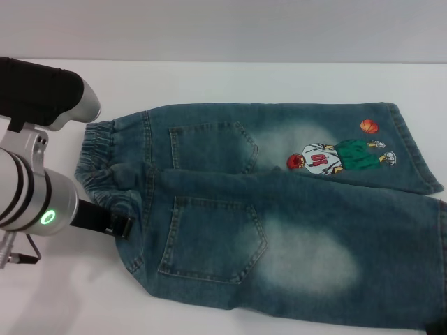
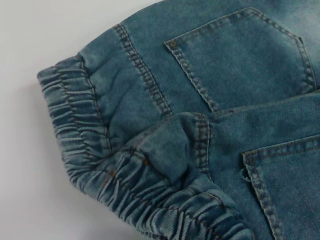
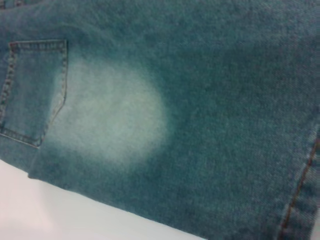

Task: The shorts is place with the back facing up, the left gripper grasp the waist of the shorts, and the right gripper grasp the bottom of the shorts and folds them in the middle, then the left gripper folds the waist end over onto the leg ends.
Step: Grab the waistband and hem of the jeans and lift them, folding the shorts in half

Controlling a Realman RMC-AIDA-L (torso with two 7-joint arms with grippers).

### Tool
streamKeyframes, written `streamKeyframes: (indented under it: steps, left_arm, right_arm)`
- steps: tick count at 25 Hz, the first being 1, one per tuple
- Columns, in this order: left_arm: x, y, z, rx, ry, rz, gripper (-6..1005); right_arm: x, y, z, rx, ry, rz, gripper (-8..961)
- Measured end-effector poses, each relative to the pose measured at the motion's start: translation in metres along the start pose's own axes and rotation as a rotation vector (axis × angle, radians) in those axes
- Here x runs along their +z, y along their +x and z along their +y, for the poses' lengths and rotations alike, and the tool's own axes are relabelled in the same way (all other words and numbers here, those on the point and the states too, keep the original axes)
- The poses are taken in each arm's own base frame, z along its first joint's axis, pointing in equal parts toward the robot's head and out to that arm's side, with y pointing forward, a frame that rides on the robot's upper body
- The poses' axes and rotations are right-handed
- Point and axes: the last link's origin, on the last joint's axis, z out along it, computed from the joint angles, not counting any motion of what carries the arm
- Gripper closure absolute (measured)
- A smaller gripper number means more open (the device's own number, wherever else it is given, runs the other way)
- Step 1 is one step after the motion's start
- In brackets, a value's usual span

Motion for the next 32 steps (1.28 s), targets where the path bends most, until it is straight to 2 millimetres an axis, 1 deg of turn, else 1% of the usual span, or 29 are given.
streamKeyframes:
  steps: [12,21,32]
  left_arm:
    - [0.001,-0.001,-0.001,0.002,0.002,-0.008,808]
    - [0.001,0.001,0.0,0.007,0.002,-0.007,809]
    - [0.001,0.0,0.003,0.019,-0.002,-0.015,808]
  right_arm:
    - [-0.006,0.002,-0.006,0.031,0.033,-0.015,476]
    - [-0.012,0.0,-0.007,0.03,0.054,-0.038,487]
    - [-0.013,0.0,-0.008,0.031,0.058,-0.046,499]
